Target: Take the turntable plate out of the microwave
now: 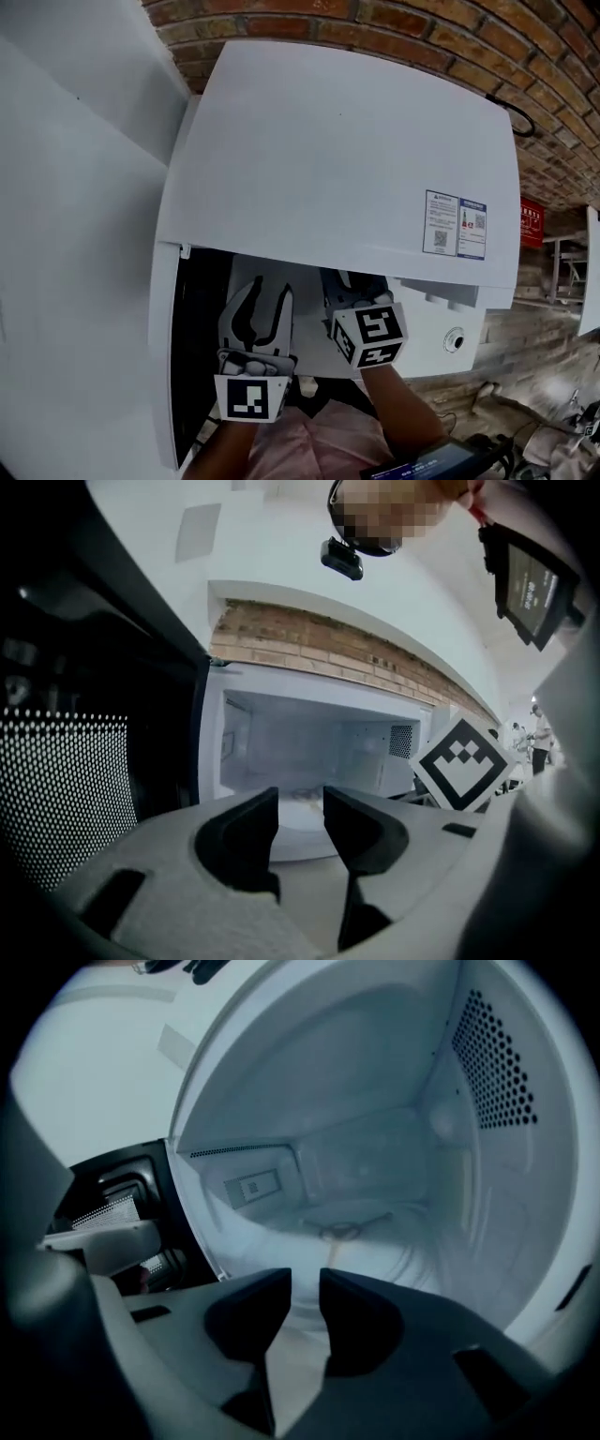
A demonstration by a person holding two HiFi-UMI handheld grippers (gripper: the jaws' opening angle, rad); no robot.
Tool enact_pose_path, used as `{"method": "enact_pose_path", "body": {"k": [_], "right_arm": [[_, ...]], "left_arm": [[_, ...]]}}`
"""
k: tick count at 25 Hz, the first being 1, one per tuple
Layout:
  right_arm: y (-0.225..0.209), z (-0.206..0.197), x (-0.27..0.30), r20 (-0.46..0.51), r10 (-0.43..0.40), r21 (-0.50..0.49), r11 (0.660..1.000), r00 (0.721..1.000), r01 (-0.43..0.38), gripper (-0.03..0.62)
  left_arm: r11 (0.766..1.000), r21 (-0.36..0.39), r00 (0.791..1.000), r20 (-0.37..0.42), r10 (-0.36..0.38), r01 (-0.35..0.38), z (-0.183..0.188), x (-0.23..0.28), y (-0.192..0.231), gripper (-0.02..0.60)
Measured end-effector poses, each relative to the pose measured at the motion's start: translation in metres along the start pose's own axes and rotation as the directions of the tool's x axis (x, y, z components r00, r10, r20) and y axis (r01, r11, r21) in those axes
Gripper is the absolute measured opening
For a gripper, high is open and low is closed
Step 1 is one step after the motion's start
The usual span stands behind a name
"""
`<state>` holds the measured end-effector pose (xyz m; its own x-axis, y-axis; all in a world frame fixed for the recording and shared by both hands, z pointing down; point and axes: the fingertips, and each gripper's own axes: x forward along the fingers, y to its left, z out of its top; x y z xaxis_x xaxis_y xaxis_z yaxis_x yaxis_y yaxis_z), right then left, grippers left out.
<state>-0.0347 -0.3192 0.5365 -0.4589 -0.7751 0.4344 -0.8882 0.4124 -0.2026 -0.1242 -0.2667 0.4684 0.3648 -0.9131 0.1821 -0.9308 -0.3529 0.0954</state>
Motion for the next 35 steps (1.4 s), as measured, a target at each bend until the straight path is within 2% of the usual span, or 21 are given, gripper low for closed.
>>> {"method": "enact_pose_path", "body": {"k": [3, 6, 8, 15, 17, 19, 22, 23, 24, 25, 27, 28, 29, 30, 32, 34, 35], "right_arm": [[-0.002, 0.002, 0.009, 0.014, -0.024, -0.047, 0.999, 1.0, 0.024, 0.085], [0.001, 0.003, 0.011, 0.019, -0.041, -0.143, 0.989, 0.999, 0.043, 0.038], [0.005, 0.002, 0.008, 0.014, -0.039, -0.191, 0.981, 0.999, 0.041, 0.034], [0.011, -0.004, 0.001, -0.006, 0.0, -0.178, 0.984, 1.0, -0.001, 0.034], [0.011, -0.008, -0.005, -0.003, 0.035, -0.095, 0.995, 0.999, -0.035, 0.073], [0.007, -0.011, -0.018, 0.023, 0.059, 0.066, 0.996, 0.998, -0.061, 0.099], [-0.004, -0.021, -0.04, 0.063, 0.045, 0.267, 0.962, 0.997, -0.061, 0.115], [-0.007, -0.025, -0.044, 0.069, 0.041, 0.348, 0.935, 0.997, -0.062, 0.117], [-0.01, -0.031, -0.044, 0.074, 0.046, 0.452, 0.889, 0.996, -0.075, 0.117], [-0.011, -0.037, -0.042, 0.079, 0.063, 0.566, 0.818, 0.995, -0.097, 0.129], [-0.011, -0.049, -0.031, 0.105, 0.103, 0.748, 0.648, 0.989, -0.147, 0.197], [-0.011, -0.051, -0.025, 0.128, 0.115, 0.799, 0.576, 0.985, -0.171, 0.209], [-0.011, -0.051, -0.02, 0.153, 0.12, 0.828, 0.526, 0.981, -0.193, 0.206], [-0.012, -0.05, -0.015, 0.173, 0.123, 0.843, 0.494, 0.977, -0.211, 0.195], [-0.012, -0.047, -0.01, 0.197, 0.134, 0.859, 0.455, 0.971, -0.236, 0.163], [-0.01, -0.043, -0.011, 0.212, 0.141, 0.865, 0.434, 0.967, -0.253, 0.126], [-0.01, -0.041, -0.014, 0.22, 0.135, 0.863, 0.435, 0.966, -0.258, 0.103]], "left_arm": [[1.0, 0.0, 0.999, -0.034, 0.001, -0.001, -0.009, -0.001, 0.006, 0.155], [1.0, -0.002, 0.999, -0.048, 0.01, -0.011, -0.011, -0.001, 0.011, 0.155], [1.0, -0.009, 0.999, -0.046, 0.019, -0.019, -0.01, -0.002, 0.012, 0.153], [1.0, 0.001, 0.999, -0.044, 0.021, -0.021, -0.005, -0.002, 0.003, 0.153], [0.999, 0.026, 1.0, -0.024, 0.019, -0.019, -0.001, -0.003, 0.002, 0.153], [0.999, 0.048, 1.0, -0.003, 0.017, -0.016, 0.004, -0.003, 0.0, 0.153], [0.999, 0.048, 1.0, 0.011, 0.017, -0.017, 0.011, -0.005, -0.003, 0.153], [0.999, 0.049, 1.0, 0.013, 0.017, -0.017, 0.014, -0.006, -0.003, 0.153], [0.999, 0.051, 1.0, 0.014, 0.016, -0.017, 0.015, -0.007, -0.004, 0.153], [0.998, 0.054, 1.0, 0.015, 0.015, -0.016, 0.017, -0.008, -0.005, 0.153], [0.998, 0.06, 1.0, 0.017, 0.013, -0.014, 0.019, -0.011, -0.006, 0.153], [0.998, 0.064, 1.0, 0.018, 0.013, -0.014, 0.021, -0.013, -0.006, 0.153], [0.998, 0.069, 1.0, 0.018, 0.013, -0.014, 0.022, -0.015, -0.007, 0.153], [0.997, 0.076, 1.0, 0.017, 0.013, -0.015, 0.022, -0.017, -0.007, 0.153], [0.996, 0.093, 1.0, 0.015, 0.018, -0.019, 0.023, -0.021, -0.007, 0.153], [0.995, 0.1, 1.0, 0.013, 0.025, -0.027, 0.023, -0.025, -0.006, 0.153], [0.995, 0.1, 1.0, 0.014, 0.028, -0.029, 0.023, -0.026, -0.006, 0.153]]}}
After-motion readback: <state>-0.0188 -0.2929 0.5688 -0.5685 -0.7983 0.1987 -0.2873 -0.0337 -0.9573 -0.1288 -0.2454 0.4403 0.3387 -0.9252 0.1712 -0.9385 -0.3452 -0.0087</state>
